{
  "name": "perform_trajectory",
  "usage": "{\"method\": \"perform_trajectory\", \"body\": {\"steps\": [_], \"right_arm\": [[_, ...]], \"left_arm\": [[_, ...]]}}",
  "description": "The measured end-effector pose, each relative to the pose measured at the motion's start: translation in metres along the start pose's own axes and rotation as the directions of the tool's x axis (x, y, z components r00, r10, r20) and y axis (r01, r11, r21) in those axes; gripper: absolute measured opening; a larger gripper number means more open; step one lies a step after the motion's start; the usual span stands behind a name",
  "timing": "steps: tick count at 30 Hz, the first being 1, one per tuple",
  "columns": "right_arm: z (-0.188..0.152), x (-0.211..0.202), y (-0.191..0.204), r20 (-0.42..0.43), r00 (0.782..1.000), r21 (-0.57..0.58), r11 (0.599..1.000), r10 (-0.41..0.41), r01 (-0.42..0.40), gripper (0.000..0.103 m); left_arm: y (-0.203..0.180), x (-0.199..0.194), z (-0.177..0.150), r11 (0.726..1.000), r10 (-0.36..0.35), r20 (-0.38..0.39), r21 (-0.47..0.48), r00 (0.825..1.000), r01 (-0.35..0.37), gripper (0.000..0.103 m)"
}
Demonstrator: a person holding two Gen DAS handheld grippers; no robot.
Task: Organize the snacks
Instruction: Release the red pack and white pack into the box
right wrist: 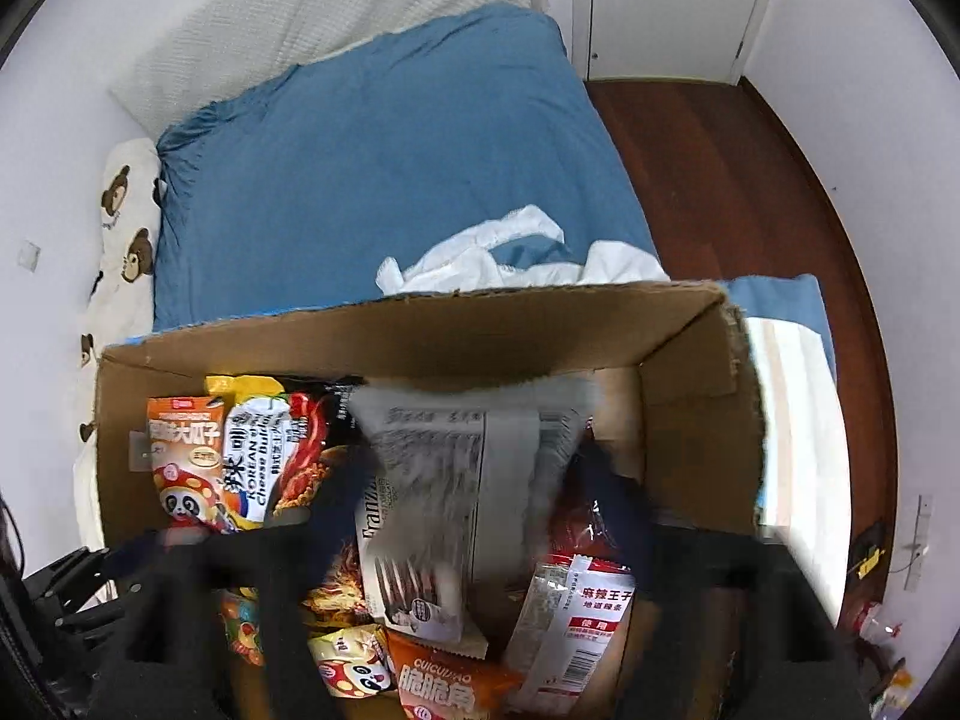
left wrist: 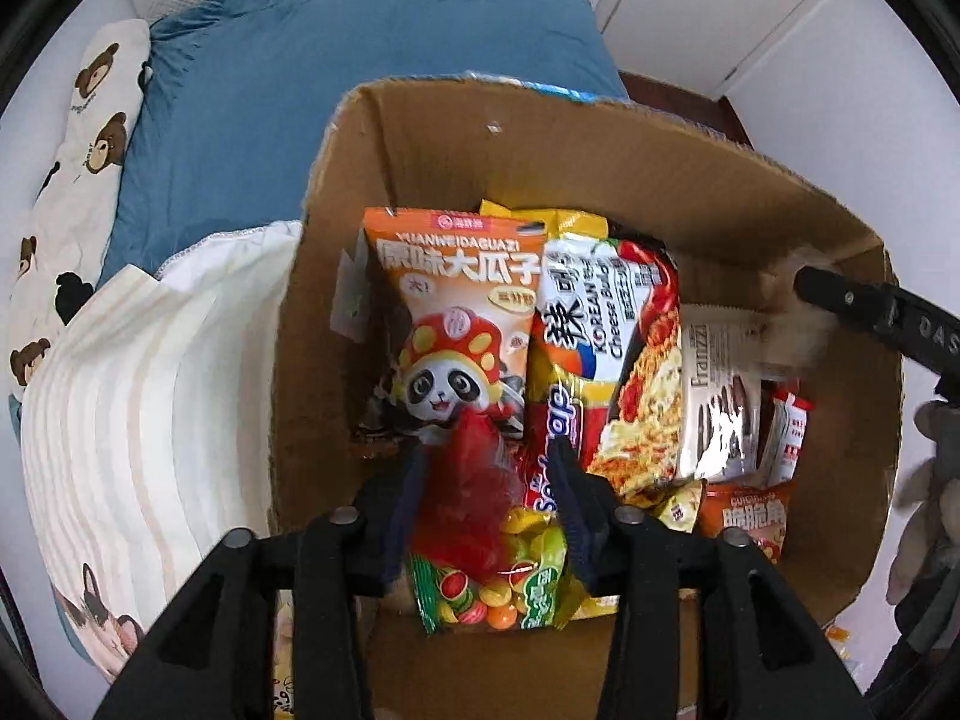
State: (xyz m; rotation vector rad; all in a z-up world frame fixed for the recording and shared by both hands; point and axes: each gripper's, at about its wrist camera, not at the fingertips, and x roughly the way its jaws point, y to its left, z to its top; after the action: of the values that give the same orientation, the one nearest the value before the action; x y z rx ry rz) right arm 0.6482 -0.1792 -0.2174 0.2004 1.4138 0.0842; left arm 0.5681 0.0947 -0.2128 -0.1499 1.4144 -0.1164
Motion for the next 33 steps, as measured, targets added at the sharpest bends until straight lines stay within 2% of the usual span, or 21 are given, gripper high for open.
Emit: {"method": "perform_trajectory", "body": {"steps": [1, 3, 4, 10, 16, 19, 25, 33], "right_arm": [[-0.001, 0.001, 0.002, 0.002, 1.0, -0.007, 1.0, 0.001, -0.001, 0.102], [-0.004, 0.0, 0.009, 0.005, 1.0, -0.042, 0.999, -0.014, 0.014, 0.102], [-0.007, -0.001, 0.012, 0.009, 1.0, -0.055, 0.998, -0.022, 0.023, 0.102], [-0.027, -0.017, 0.022, 0.018, 0.999, -0.086, 0.996, -0.027, 0.028, 0.102], [-0.065, -0.041, 0.026, 0.063, 0.997, -0.11, 0.992, -0.049, 0.056, 0.102], [-0.083, -0.049, 0.024, 0.061, 0.998, -0.103, 0.994, -0.032, 0.039, 0.102], [-0.114, -0.072, 0.014, 0.1, 0.995, -0.085, 0.996, -0.021, 0.03, 0.102], [-0.155, -0.127, 0.015, 0.208, 0.978, -0.102, 0.994, -0.022, 0.044, 0.102]], "left_arm": [[0.0, -0.003, 0.0, 1.0, 0.004, 0.012, -0.002, 1.0, -0.004, 0.069], [-0.002, -0.01, 0.0, 1.0, 0.001, 0.045, 0.001, 0.999, -0.001, 0.085], [-0.003, -0.014, 0.0, 1.0, 0.008, 0.06, 0.006, 0.998, -0.008, 0.09], [-0.014, -0.036, -0.001, 0.999, 0.027, 0.121, 0.035, 0.992, -0.031, 0.101], [-0.023, -0.052, -0.016, 0.997, 0.021, 0.146, 0.067, 0.989, -0.031, 0.102], [-0.027, -0.065, -0.026, 0.998, 0.006, 0.176, 0.062, 0.984, -0.018, 0.102], [-0.036, -0.092, -0.052, 0.997, 0.026, 0.257, 0.063, 0.966, -0.043, 0.102], [-0.039, -0.126, -0.091, 0.998, 0.024, 0.347, 0.051, 0.938, -0.044, 0.102]]}}
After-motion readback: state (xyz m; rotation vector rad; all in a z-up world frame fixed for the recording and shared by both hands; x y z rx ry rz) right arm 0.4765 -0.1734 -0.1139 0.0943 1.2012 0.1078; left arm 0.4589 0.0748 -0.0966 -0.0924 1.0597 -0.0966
